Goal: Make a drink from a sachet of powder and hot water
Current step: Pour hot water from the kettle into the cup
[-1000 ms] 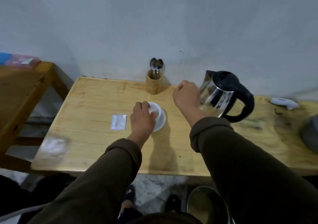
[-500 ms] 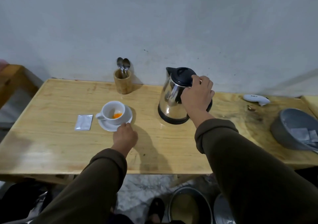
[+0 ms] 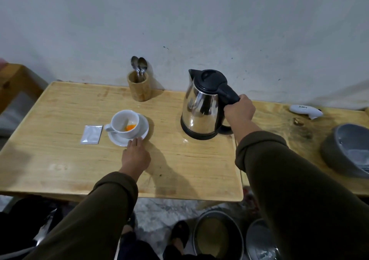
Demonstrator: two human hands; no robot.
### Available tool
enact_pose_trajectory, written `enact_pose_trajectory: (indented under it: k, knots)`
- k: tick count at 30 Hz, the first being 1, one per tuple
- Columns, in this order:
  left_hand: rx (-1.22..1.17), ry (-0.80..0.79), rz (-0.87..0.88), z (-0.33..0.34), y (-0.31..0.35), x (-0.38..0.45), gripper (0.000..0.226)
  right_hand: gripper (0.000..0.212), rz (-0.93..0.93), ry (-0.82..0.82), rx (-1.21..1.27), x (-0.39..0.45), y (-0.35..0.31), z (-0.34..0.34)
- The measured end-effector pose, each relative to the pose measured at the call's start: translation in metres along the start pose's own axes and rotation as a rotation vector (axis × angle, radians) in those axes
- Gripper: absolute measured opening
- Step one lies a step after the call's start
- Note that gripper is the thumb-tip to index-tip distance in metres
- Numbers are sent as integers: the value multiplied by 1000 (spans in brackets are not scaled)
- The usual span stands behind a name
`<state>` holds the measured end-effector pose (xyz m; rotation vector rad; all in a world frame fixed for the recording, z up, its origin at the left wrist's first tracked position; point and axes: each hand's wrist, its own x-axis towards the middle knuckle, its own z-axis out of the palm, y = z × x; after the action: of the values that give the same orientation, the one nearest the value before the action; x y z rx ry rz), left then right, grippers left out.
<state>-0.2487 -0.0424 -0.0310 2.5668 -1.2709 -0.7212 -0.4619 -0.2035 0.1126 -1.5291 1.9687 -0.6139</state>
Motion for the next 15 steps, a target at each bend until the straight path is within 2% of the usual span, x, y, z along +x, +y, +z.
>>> enact_pose_trajectory:
  k: [10,15]
  knots:
    - [-10,-28,19,-3,-5,2,60,27,-25,79,73,-3,-2,6]
    - [-5,-29,50,-8,-21,5,57,28,-144,80,10,-4,-17,3]
